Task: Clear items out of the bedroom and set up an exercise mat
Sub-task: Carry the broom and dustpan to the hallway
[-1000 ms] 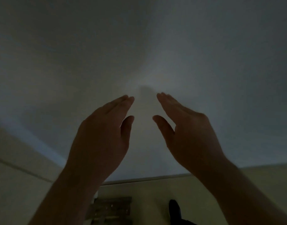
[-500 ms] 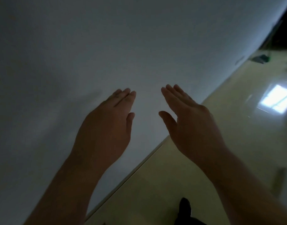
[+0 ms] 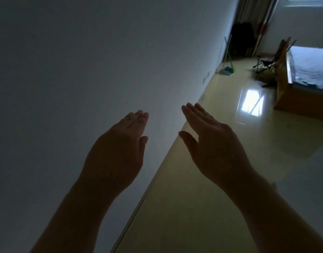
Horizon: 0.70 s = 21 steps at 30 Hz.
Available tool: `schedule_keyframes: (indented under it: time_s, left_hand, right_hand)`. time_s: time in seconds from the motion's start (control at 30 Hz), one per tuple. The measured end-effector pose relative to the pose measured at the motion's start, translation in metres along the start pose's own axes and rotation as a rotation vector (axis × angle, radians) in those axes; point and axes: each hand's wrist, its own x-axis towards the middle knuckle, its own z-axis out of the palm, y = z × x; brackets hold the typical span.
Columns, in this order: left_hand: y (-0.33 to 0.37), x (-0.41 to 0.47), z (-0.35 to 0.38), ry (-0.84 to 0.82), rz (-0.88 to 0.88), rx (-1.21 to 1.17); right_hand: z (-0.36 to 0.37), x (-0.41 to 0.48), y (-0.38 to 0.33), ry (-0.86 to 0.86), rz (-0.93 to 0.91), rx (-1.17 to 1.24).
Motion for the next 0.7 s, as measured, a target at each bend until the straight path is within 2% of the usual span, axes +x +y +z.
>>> schedule_keyframes:
  time_s: [0.4, 0.7]
  left_hand:
    - [0.009, 0.230, 0.114, 0.024, 0.212, -0.120]
    - [0.022, 0.440, 0.199, -0.069, 0.418, -0.214]
  right_hand:
    - [0.029, 0.153, 0.145, 0.119, 0.112, -0.145]
    - [0.047, 0.283, 0.260, 0.173, 0.303, -0.217]
